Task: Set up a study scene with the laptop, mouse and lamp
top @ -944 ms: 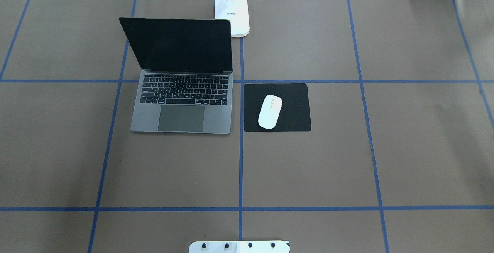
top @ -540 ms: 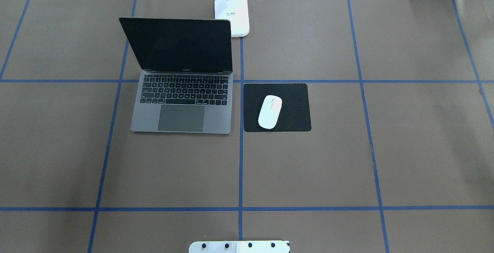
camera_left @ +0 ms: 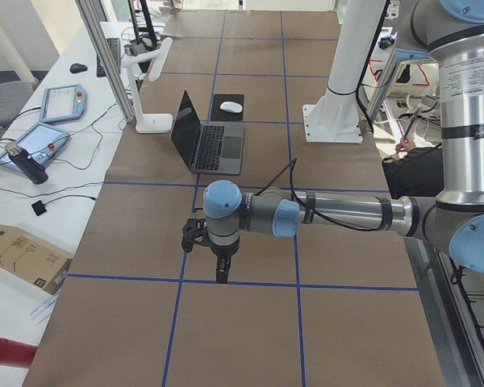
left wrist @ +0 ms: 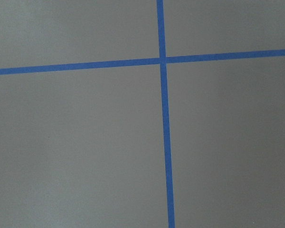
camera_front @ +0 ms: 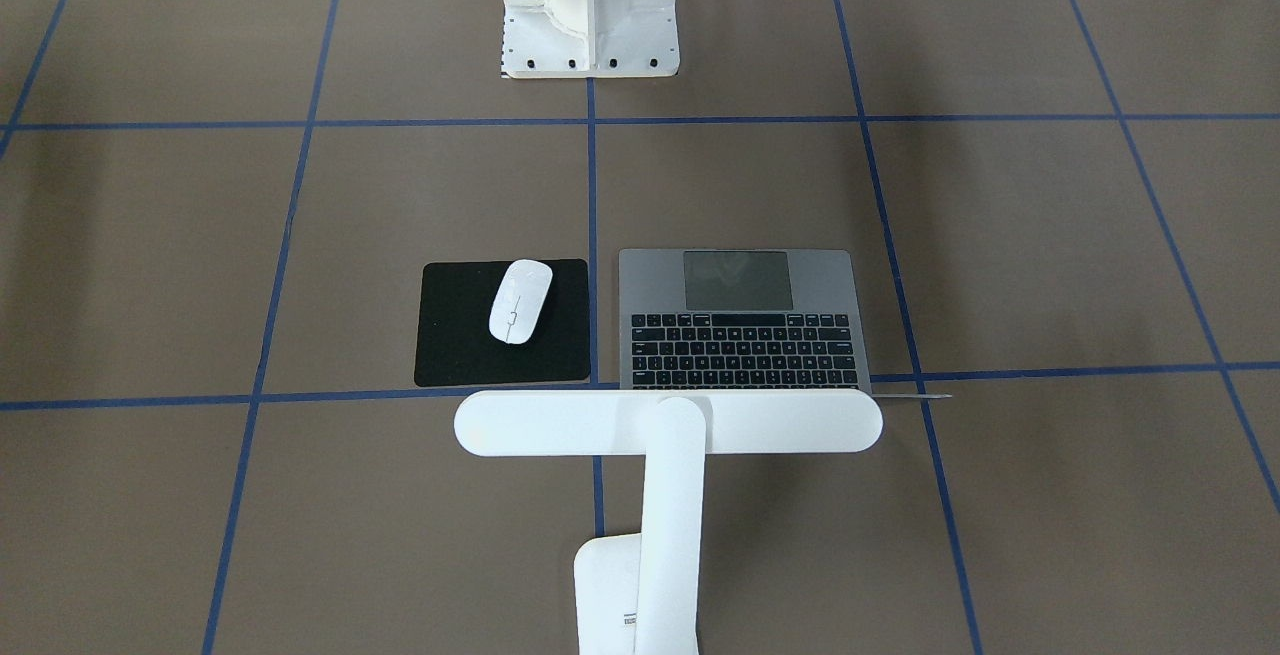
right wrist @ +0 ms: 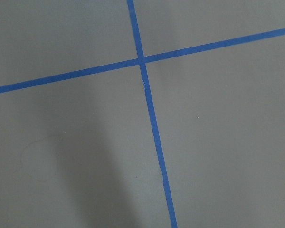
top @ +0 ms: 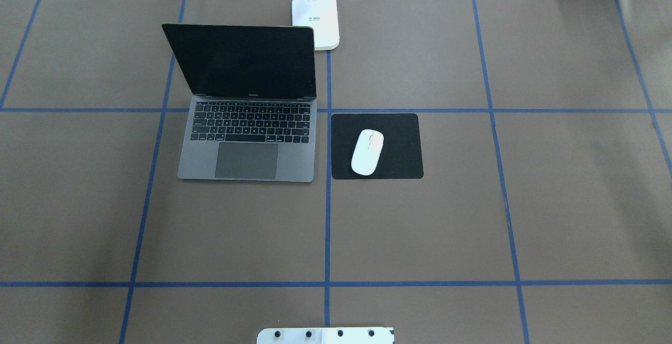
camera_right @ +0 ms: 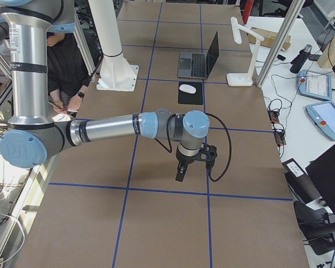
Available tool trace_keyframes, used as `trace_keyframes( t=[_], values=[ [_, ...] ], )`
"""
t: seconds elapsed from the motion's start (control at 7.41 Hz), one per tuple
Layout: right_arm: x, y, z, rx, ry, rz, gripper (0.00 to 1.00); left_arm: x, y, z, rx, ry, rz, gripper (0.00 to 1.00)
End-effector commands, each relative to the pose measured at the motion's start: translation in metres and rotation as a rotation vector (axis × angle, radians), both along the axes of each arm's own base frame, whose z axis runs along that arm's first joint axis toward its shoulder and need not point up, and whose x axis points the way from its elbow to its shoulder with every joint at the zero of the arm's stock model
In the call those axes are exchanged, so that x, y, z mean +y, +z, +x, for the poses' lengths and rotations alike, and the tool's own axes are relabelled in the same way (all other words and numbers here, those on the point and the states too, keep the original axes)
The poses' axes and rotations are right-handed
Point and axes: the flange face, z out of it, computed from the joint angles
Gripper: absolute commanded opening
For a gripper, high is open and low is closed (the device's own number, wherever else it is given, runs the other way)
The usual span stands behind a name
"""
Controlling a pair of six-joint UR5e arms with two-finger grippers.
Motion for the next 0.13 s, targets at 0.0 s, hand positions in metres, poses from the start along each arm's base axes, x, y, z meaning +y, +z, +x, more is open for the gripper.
trace_keyframes(
  t=[0.0],
  values=[
    [-0.0011,-0.0020,-0.0001,-0.001,0.000,0.003,1.00,0.0000,0.0000,0.0000,0.000,0.000,0.000,0.99]
  ],
)
